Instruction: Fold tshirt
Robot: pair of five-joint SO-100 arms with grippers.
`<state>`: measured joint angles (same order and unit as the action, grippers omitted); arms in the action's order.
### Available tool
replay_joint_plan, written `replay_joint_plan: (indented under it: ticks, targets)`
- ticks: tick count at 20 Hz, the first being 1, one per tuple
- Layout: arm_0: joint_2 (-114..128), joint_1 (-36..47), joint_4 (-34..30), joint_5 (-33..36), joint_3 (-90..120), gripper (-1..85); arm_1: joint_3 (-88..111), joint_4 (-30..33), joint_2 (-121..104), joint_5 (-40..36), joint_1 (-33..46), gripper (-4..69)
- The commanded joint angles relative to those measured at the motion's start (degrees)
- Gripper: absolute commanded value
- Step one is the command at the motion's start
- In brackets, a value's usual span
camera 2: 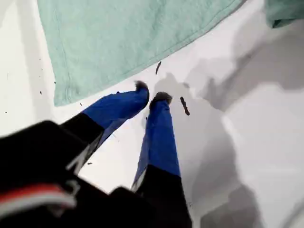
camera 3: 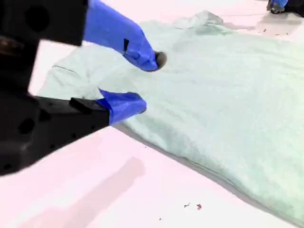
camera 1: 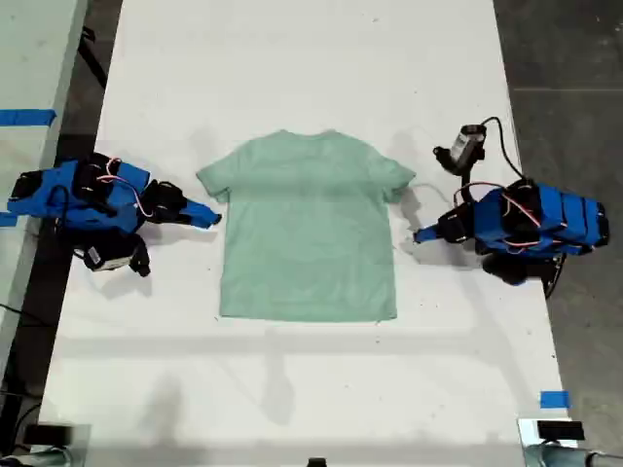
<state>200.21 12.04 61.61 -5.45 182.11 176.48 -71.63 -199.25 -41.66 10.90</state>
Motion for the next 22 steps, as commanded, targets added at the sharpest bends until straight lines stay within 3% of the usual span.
replay_joint_plan:
  ticks: [1,3,5,7,8,10,13,15,16,17,18,20,22]
  targets:
    - [6.06,5.71,0.18,1.32,0.09,23.3,-0.44,-0.18,-0.53,-4.66,0.44,4.7]
    - [6.06,10.81,-1.32,11.34,0.18,5.4,-0.44,-0.18,-0.53,-4.66,0.44,4.7]
    - [6.06,12.66,-2.37,11.78,0.00,0.1,-0.44,-0.18,-0.53,-4.66,0.44,4.7]
    - [6.06,7.73,-2.37,11.78,0.00,0.1,-0.44,-0.18,-0.53,-4.66,0.44,4.7]
    - [6.06,5.10,-2.55,7.91,0.09,0.1,-0.44,-0.18,-0.53,-4.66,0.44,4.7]
    - [6.06,2.72,-6.33,8.35,0.09,0.1,-0.44,-0.18,-0.53,-2.72,0.44,4.5]
    - [6.15,-1.76,-8.09,11.60,0.09,0.1,-0.44,-0.18,-0.53,19.34,0.79,4.6]
    - [6.15,-1.67,-9.84,13.10,0.00,0.1,-0.44,-0.18,-0.53,19.34,0.97,4.9]
    - [6.15,-1.23,-9.05,11.16,0.09,1.0,-0.44,-0.18,-0.53,18.19,1.76,4.9]
    - [6.15,-0.18,-6.06,5.71,0.18,0.1,-0.44,-0.18,-0.53,10.90,2.55,4.9]
    - [6.15,0.26,-4.39,1.85,0.26,0.1,-0.44,-0.18,-0.53,13.36,4.04,4.5]
    - [6.15,-0.09,-4.13,-2.29,0.18,0.1,-0.44,-0.18,-0.53,28.56,4.57,5.2]
    - [6.15,-0.88,-9.23,-2.55,0.00,0.1,-0.62,-0.53,-0.62,32.26,5.19,5.9]
